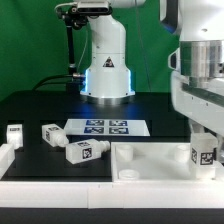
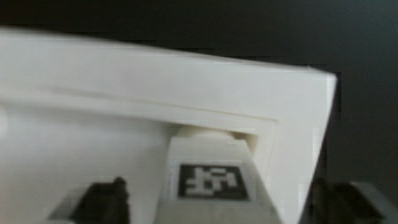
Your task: Assemble one leg
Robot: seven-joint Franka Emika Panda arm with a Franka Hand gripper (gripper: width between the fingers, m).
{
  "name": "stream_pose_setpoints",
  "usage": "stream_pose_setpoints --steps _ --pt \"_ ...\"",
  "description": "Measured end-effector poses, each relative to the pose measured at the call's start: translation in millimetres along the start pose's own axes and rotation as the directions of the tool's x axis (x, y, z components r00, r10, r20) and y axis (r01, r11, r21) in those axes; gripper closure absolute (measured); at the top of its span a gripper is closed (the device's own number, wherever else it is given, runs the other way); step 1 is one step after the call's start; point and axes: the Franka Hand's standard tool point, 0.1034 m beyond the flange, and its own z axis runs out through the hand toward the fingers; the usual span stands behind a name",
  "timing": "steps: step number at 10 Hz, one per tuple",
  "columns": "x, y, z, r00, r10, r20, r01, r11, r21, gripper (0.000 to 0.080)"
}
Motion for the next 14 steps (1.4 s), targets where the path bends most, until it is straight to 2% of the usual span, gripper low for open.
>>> stream_pose_setpoints --steps 1,2,3,6,8,9,10,11,13,14 --pt "-3.1 -1.4 -1.8 0.983 -0.186 0.007 0.186 0.983 -0.004 0.023" --pt "-7.6 0.2 -2.9 0.952 -0.305 0.014 0.305 0.952 -0.006 0.0163" --pt "-9.9 0.7 -5.5 0.952 -0.307 -0.013 0.307 0.951 0.022 0.0154" --pt "-8.4 2.7 -4.4 0.863 -0.505 -0.018 0.505 0.863 0.014 0.0151" --pt "-4.2 3.5 -7.4 0.633 -0.774 -0.036 0.774 0.633 -0.006 0.0151" --pt "2.8 5.3 -7.2 0.457 -0.889 -0.034 0.889 0.458 -0.02 0.0151" --pt "6.1 6.6 -6.1 0.384 -0.923 -0.031 0.923 0.384 -0.022 0.0151" --pt "5.1 6.5 -5.9 0.421 -0.907 -0.031 0.907 0.421 -0.021 0.0151" --pt "5.8 7.0 -5.5 0.437 -0.899 -0.031 0.899 0.437 -0.021 0.041" --pt "5.5 6.9 -5.4 0.511 -0.859 -0.032 0.859 0.512 -0.017 0.041"
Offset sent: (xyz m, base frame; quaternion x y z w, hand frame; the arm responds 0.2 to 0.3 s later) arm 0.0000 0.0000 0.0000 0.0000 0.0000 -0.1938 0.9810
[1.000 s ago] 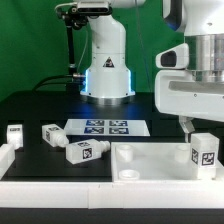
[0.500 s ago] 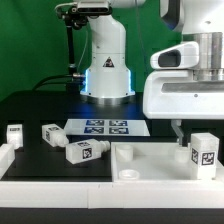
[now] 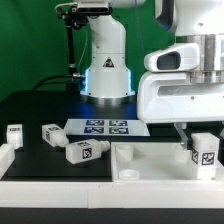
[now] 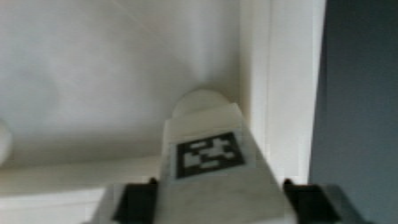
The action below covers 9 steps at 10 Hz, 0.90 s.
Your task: Assemble one leg
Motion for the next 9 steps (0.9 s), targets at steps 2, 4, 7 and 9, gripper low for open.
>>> stream_pose_setpoints --steps 2,4,7,9 --pt "0.0 -0.1 0.0 0.995 0.103 0.0 -0.103 0.995 0.0 0.0515" --pt "-2.7 -3.1 -0.3 0.897 0.443 -0.004 -0.443 0.896 -0.026 0.0515" --pt "3.3 -7.9 0.4 0.519 0.855 -0.018 -0.854 0.517 -0.058 0.0515" --pt "5.4 -5.6 -0.2 0.227 0.974 -0.009 -0.973 0.227 -0.047 0.0515"
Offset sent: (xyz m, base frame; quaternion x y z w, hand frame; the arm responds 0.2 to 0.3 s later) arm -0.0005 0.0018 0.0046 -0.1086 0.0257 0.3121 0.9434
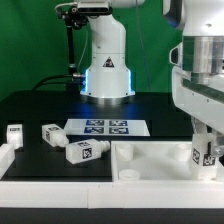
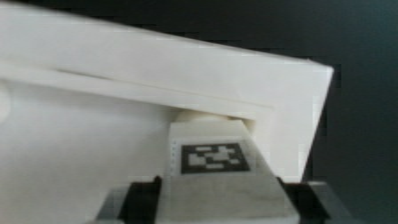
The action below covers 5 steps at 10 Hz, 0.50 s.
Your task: Assemble one leg
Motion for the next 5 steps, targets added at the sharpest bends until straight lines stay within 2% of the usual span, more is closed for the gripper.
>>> stream_pose_setpoints --steps 2,4,5 --pt "-0.5 0.2 -0.3 0.993 0.121 -0.005 -0.122 0.993 -0.001 0.0515" --pt "-0.1 0.1 0.7 0.997 0.075 -0.006 -0.075 0.997 0.0 0.0515" --pt "-0.2 0.1 1.2 0.999 0.05 -0.007 -0.05 0.999 0.003 0.0358"
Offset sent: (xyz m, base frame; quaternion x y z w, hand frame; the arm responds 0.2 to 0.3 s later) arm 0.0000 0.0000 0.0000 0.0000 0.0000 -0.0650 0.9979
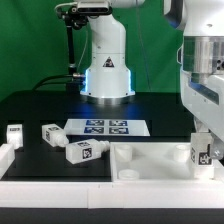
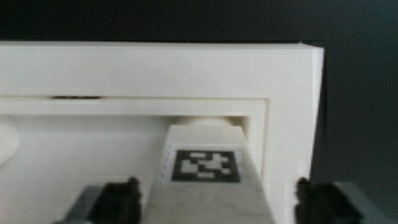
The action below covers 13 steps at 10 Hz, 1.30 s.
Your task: Assemble one leg
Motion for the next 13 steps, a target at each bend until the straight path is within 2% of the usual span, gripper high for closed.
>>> stream_pose_setpoints --steps 1,2,3,4,7,9,10,11,13 --pt "-0.2 1.5 3.5 0.987 -0.162 -0.005 0.162 0.987 0.013 0.0229" --pt "-4.8 4.9 5.8 0.928 -0.372 -0.004 0.372 0.928 0.008 0.0229" --pt "-9.1 6.4 5.7 0.855 -0.519 0.001 0.519 0.855 0.008 0.0166" --pt "-6.8 8.1 5.5 0.828 -0.56 -0.005 0.56 0.828 0.014 0.0154" --pt "-4.7 8.4 5.8 0.691 -0.723 -0.013 0.723 0.691 0.009 0.0151" --pt "-2.4 3.2 4.1 0.373 -0.925 -0.074 0.927 0.375 -0.008 0.0151" --pt "-1.2 1.3 4.4 0.251 -0.964 -0.092 0.967 0.253 -0.014 0.0151" --pt "-1.4 1.7 4.7 0.272 -0.958 -0.091 0.962 0.274 -0.013 0.0151" --pt "1.4 1.3 4.4 0.295 -0.951 -0.092 0.955 0.297 -0.013 0.0407"
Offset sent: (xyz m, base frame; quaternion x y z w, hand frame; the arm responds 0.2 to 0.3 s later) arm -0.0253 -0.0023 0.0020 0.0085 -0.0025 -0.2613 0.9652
